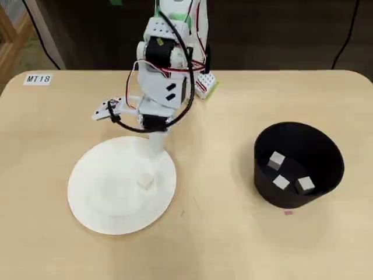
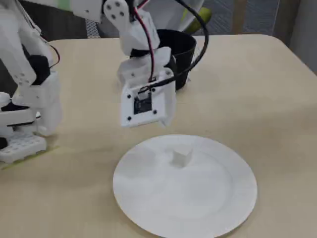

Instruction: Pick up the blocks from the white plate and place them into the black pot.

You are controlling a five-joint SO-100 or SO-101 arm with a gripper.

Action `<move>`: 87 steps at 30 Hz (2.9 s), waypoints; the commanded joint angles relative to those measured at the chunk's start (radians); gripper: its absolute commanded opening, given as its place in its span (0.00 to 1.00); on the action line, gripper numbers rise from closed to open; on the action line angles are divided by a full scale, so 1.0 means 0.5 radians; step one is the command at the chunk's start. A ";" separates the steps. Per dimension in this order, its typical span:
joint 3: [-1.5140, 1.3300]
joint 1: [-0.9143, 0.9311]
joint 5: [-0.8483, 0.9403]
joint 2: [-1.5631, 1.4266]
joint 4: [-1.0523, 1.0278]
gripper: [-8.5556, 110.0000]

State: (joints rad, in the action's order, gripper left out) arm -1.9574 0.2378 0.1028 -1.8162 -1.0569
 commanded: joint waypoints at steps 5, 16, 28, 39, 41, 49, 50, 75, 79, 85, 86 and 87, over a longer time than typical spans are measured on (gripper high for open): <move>0.565 -0.015 -0.319 0.353 -0.209 0.05; 0.709 0.043 -0.635 0.540 -0.439 0.31; 0.712 0.083 -0.690 0.647 -0.488 0.35; 0.715 0.101 -0.690 0.798 -0.383 0.34; 0.715 0.104 -0.699 0.828 -0.359 0.33; 0.715 0.126 -0.730 0.899 -0.215 0.26; 0.715 0.129 -0.736 0.905 -0.196 0.23; 0.620 -0.362 0.359 0.077 0.393 0.05; 0.448 -0.758 0.353 -0.396 0.347 0.05; -0.049 -1.338 0.138 -0.936 0.482 0.05; -0.199 -1.424 0.098 -1.031 0.589 0.05; -0.353 -1.503 0.058 -1.114 0.706 0.05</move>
State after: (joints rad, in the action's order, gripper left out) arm -1.9850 -0.4142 0.1733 -2.2396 -0.8161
